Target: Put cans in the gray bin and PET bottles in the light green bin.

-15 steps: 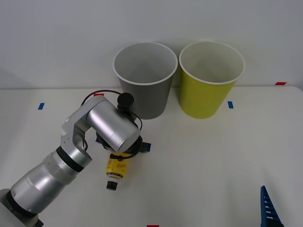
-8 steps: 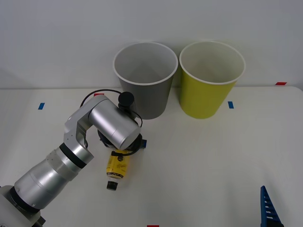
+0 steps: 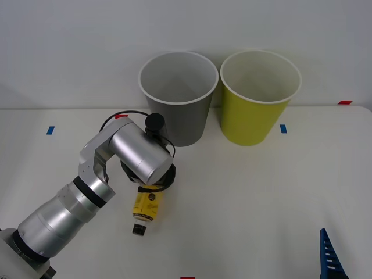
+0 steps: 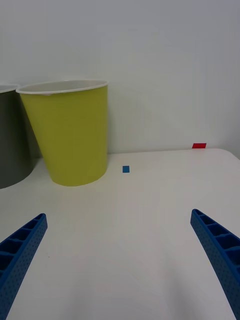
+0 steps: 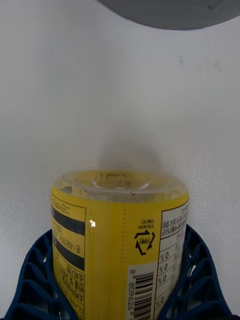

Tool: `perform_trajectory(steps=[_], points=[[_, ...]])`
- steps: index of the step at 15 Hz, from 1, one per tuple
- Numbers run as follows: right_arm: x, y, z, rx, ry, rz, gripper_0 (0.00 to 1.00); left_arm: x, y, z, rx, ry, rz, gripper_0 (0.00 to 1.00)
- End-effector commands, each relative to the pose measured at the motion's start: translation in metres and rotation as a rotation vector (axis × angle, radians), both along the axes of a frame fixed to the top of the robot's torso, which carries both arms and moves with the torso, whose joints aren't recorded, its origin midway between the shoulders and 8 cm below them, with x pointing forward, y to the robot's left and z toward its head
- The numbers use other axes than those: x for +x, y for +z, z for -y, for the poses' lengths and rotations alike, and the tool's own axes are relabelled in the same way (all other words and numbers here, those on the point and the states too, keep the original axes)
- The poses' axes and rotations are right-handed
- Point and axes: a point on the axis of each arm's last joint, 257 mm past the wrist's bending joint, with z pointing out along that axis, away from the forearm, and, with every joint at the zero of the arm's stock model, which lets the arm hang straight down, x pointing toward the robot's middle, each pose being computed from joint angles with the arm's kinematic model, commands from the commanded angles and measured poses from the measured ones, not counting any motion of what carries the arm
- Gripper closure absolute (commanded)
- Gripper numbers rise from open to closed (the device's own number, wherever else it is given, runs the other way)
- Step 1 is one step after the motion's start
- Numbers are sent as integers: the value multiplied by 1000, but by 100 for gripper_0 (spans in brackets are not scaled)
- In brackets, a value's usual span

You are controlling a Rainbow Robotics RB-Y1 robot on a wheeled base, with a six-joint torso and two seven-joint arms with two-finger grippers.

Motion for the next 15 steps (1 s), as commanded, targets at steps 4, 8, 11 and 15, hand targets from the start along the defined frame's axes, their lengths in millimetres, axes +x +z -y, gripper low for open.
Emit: perform_trajectory(steps=[4,8,11,15], points=[[0,0,0,0,0,0,0,-11,3,-8,-3,-2,48,100],[0,0,0,0,0,0,0,-20,27,-23,-19,-12,149,100],[0,0,0,0,0,0,0,-16,59,-17,-44,-50,285,100],[0,0,0,0,0,0,0,-16,110,-14,-86,-70,462,100]])
